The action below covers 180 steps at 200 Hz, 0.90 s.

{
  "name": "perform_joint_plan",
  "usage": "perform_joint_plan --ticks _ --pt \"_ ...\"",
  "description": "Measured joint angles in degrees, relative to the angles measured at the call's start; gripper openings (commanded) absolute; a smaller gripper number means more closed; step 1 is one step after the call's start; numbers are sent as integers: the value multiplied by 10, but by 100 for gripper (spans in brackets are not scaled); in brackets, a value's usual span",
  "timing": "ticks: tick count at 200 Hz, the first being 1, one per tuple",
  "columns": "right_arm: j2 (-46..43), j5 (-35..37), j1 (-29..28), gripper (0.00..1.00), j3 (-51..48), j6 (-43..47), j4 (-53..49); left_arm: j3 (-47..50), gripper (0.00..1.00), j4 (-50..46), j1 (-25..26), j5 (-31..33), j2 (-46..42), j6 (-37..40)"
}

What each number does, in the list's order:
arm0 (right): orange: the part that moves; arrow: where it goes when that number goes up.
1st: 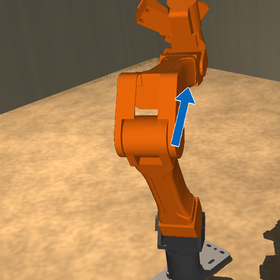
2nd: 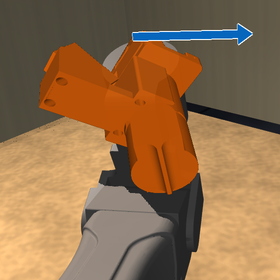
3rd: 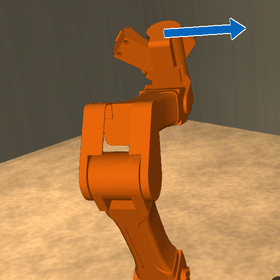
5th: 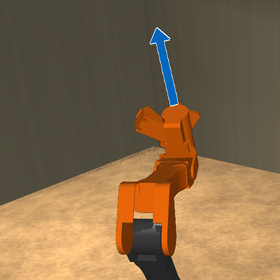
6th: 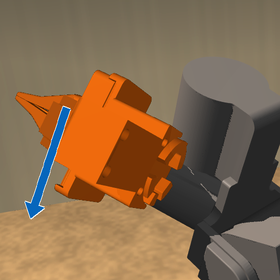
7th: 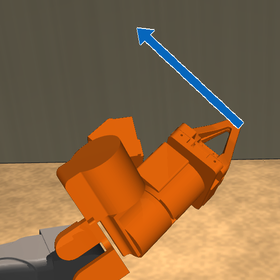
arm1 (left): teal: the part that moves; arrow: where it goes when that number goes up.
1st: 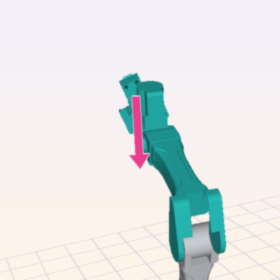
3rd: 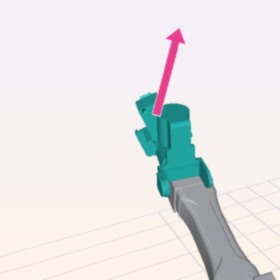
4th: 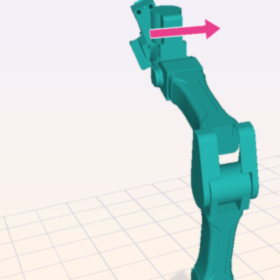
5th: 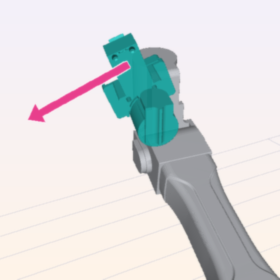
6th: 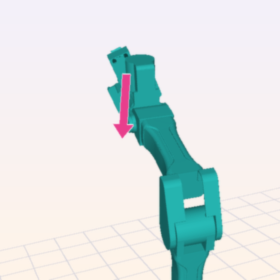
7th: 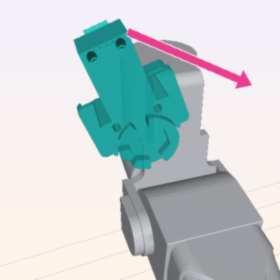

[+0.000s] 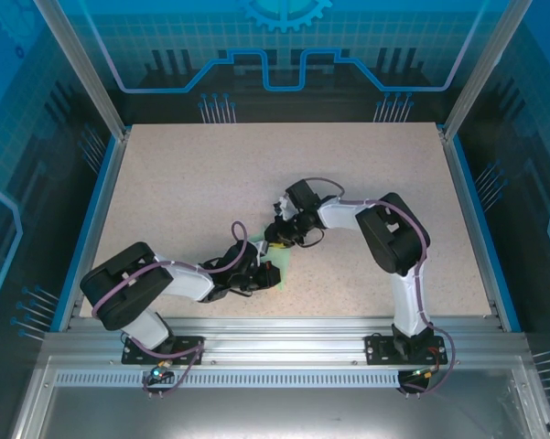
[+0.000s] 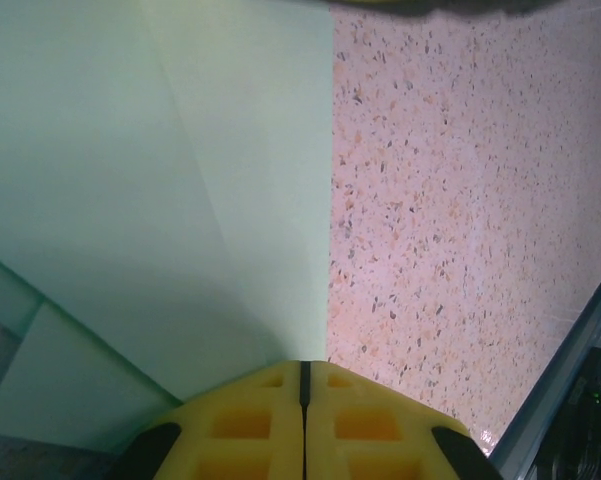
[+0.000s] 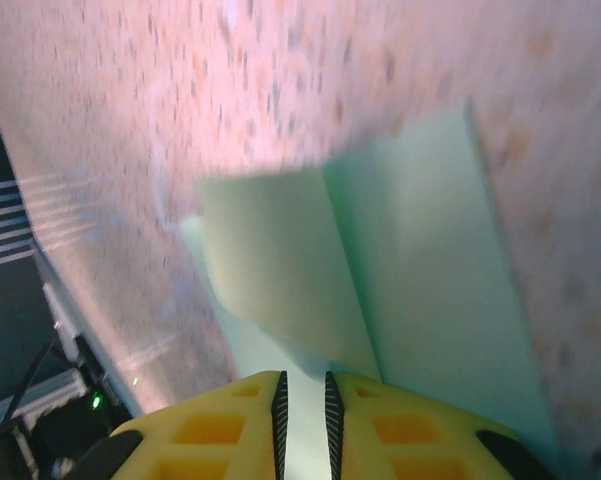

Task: Fold a paper plane with a square sheet of paper (pick it up from the middle)

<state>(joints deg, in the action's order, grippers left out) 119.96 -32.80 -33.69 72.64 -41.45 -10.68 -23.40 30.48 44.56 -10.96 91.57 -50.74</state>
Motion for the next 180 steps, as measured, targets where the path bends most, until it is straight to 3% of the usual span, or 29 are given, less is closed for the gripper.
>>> perform_joint_plan --ticks 114,142,180 --pt "41 118 17 22 106 5 -48 14 8 10 6 7 -12 14" --pt "1 120 36 24 61 7 -44 20 8 -35 11 2 -44 45" --pt "-120 111 70 24 -50 14 -18 40 12 -137 13 -16 -122 91"
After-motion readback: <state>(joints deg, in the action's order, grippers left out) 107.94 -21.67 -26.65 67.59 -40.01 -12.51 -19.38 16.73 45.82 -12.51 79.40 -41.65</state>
